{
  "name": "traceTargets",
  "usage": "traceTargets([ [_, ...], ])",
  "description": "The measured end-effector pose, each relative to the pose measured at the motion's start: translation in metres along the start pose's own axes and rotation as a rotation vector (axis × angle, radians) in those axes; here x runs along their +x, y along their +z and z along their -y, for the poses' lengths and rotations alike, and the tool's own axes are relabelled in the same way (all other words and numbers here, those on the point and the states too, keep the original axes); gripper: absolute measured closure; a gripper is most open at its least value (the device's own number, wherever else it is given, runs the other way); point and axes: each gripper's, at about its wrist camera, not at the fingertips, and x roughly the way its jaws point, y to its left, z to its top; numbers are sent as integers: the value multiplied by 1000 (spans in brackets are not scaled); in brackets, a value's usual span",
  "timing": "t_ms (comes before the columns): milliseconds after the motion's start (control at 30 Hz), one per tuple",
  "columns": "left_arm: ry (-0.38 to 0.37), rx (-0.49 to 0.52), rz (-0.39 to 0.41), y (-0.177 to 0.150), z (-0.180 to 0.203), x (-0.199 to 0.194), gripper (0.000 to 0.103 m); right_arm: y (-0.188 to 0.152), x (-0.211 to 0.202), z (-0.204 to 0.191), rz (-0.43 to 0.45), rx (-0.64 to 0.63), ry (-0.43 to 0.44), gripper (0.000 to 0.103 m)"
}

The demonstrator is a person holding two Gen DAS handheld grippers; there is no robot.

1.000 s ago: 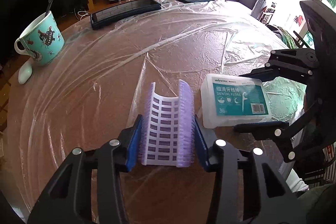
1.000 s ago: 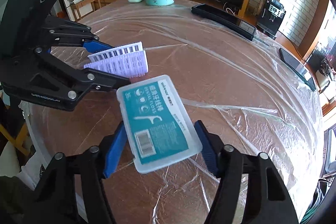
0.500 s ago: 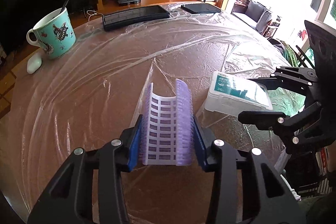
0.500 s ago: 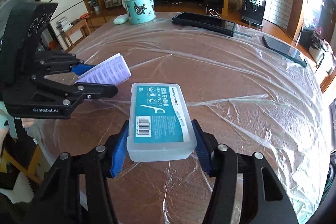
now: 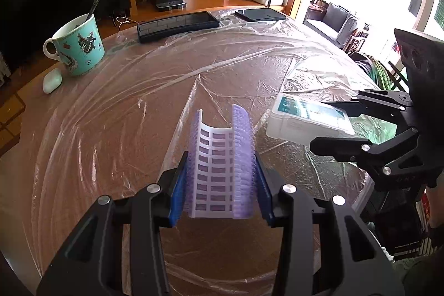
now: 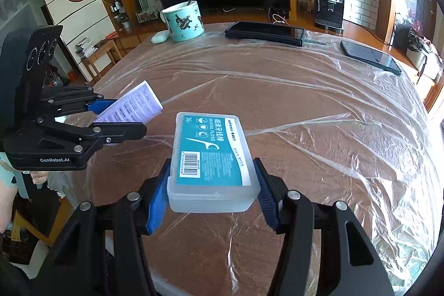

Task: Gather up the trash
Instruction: 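Carry the curler with the left gripper while the right carries the floss box over the bin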

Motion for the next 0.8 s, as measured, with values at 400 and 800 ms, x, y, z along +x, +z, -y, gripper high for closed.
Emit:
traceTargets([
  [400, -3, -27, 17, -11, 7, -13, 59, -4, -14, -11, 19, -15, 16, 48],
  [800, -7, -38, 36, -29, 21, -33, 59, -18, -32, -21, 33, -21, 41, 48],
])
